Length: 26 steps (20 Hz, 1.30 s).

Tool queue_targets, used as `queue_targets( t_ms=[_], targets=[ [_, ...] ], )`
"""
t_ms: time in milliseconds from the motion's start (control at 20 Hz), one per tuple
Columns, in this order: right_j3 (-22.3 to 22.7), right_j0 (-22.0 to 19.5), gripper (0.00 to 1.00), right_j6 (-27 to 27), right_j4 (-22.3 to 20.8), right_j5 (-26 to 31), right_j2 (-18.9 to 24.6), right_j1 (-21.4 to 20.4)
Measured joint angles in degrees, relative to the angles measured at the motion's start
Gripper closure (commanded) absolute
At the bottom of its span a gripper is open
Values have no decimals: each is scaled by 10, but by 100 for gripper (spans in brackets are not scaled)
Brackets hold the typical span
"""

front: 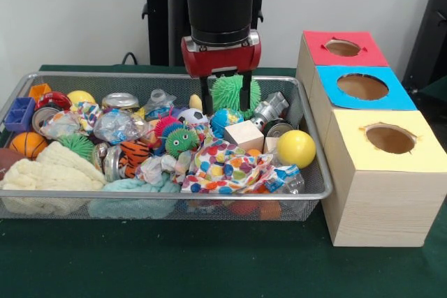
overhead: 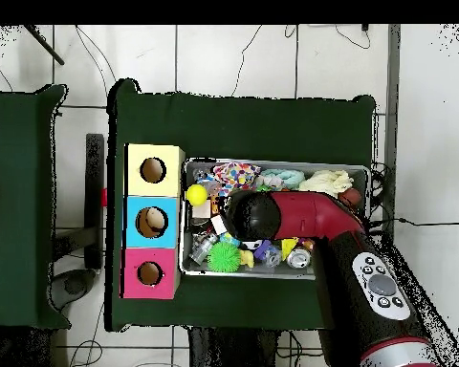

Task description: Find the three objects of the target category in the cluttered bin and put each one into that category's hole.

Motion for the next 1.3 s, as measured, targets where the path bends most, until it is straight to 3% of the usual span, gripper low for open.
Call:
queue_targets(
  t_ms=[300,600,900,1300],
  targets=[
    [0,0,0,0,-1,0,0,-1],
    [6,-16,0,0,-2,8,0,-29],
    [10,-75,0,0,-4,35,0,-87],
    [-11,-125,0,0,-19,36,0,-79]
  ],
)
